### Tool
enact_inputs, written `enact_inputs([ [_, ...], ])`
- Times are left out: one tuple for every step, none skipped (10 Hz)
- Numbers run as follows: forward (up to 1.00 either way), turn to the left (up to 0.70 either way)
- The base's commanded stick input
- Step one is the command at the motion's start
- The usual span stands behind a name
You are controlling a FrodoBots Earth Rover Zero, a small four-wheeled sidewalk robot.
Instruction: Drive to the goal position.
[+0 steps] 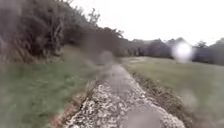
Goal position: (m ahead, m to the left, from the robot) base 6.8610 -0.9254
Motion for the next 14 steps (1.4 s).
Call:
enact_inputs([
  [0.85,0.00],
  [0.85,0.00],
  [0.85,0.00],
  [0.85,0.00],
  [0.85,0.00],
  [0.85,0.00],
  [0.85,0.00],
  [0.85,0.00],
  [0.85,0.00],
  [0.85,0.00],
  [0.85,0.00],
  [0.85,0.00],
  [0.85,0.00],
  [0.85,0.00],
])
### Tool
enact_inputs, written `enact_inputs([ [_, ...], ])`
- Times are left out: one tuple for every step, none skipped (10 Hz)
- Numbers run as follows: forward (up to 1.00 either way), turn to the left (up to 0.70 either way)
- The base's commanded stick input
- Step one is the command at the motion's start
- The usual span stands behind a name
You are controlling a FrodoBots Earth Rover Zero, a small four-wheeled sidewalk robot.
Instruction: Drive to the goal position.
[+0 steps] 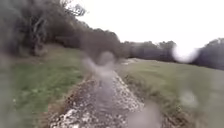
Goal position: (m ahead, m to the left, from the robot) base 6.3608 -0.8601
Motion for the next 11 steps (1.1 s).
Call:
enact_inputs([
  [0.85,0.00],
  [0.85,0.00],
  [0.85,0.00],
  [0.85,0.00],
  [0.85,0.00],
  [0.85,0.00],
  [0.85,0.00],
  [0.85,0.00],
  [0.85,0.00],
  [0.85,0.00],
  [0.85,0.00],
])
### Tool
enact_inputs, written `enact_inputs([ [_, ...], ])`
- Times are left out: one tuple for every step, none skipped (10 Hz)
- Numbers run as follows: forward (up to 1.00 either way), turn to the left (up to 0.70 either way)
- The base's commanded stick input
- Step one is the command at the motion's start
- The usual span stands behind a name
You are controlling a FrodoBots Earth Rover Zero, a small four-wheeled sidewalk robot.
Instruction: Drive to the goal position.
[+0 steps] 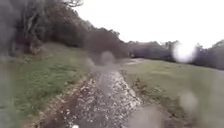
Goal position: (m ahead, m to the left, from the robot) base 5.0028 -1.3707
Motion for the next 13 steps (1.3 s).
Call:
enact_inputs([
  [0.85,0.00],
  [0.85,0.00],
  [0.85,0.00],
  [0.85,0.00],
  [0.85,0.00],
  [0.85,0.00],
  [0.85,0.00],
  [0.85,0.00],
  [0.85,0.00],
  [0.85,0.00],
  [0.85,0.00],
  [0.85,0.00],
  [0.85,0.00],
])
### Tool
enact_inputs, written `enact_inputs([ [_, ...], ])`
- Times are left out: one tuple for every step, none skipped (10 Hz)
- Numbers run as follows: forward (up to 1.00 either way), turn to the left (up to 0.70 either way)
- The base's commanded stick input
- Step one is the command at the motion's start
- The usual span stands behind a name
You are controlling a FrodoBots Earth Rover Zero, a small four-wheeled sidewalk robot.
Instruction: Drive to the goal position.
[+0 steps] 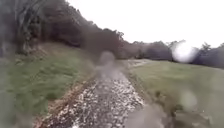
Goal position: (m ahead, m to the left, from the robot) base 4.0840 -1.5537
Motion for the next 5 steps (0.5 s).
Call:
enact_inputs([
  [0.85,0.00],
  [0.85,0.00],
  [0.85,0.00],
  [0.85,0.00],
  [0.85,0.00],
])
